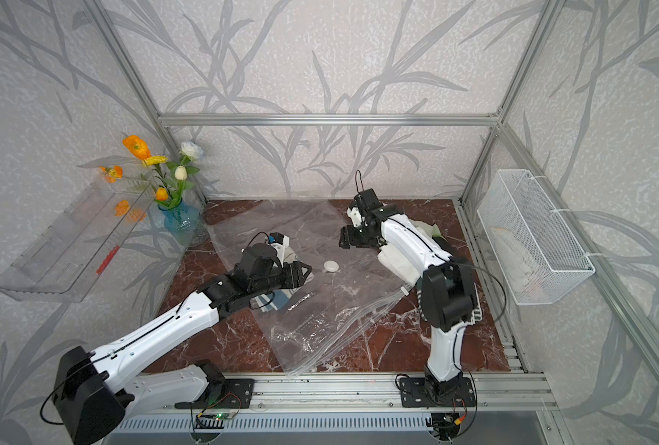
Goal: Place the folded towel into the vacuum bag
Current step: Place the towel in the vacuum bag.
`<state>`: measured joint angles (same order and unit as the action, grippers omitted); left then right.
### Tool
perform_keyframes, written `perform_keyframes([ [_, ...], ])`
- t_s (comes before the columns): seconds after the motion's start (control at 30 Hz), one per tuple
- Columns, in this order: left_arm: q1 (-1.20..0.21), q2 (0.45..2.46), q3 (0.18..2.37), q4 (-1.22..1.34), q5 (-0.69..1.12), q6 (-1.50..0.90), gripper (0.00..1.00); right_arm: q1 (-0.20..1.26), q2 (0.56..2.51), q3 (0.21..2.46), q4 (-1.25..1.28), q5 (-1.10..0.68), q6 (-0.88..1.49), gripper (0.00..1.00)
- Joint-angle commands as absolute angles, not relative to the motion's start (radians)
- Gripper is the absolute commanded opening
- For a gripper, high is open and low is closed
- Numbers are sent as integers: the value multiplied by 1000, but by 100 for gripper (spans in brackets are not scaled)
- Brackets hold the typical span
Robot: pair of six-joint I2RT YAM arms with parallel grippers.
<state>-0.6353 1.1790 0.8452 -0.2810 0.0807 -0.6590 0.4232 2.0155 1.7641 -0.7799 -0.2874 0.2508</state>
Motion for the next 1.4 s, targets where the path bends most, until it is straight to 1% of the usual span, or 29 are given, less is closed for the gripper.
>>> perform_keyframes([
  [0.0, -609, 1209, 806, -229, 53, -717, 64, 418, 2153, 1941, -848, -218, 177, 69],
  [0.13, -592, 1227, 774, -269, -30, -765, 64, 412, 2333, 2175, -881, -186, 148, 69],
  [0.3, -574, 1232, 717, -288, -46, -802, 64, 408, 2575, 2563, -1017, -111, 106, 74],
  [0.37, -566, 1234, 698, -291, -49, -812, 64, 402, 2657, 2685, -1054, -91, 96, 74],
  [0.43, -560, 1232, 687, -292, -46, -821, 64, 395, 2707, 2757, -1065, -87, 91, 75],
  [0.63, -554, 1236, 684, -294, -33, -826, 64, 382, 2699, 2671, -956, -114, 91, 76],
  [0.87, -554, 1278, 707, -309, 12, -819, 63, 371, 2763, 2701, -971, -91, 77, 76],
  [1.13, -555, 1293, 708, -295, 40, -819, 63, 356, 2799, 2710, -942, -134, 81, 74],
  [1.2, -554, 1295, 704, -290, 44, -825, 62, 356, 2812, 2717, -948, -146, 81, 72],
  [1.27, -554, 1299, 697, -283, 45, -834, 62, 355, 2820, 2716, -949, -157, 80, 68],
  [1.37, -554, 1306, 694, -289, 16, -838, 62, 357, 2820, 2712, -965, -158, 75, 56],
])
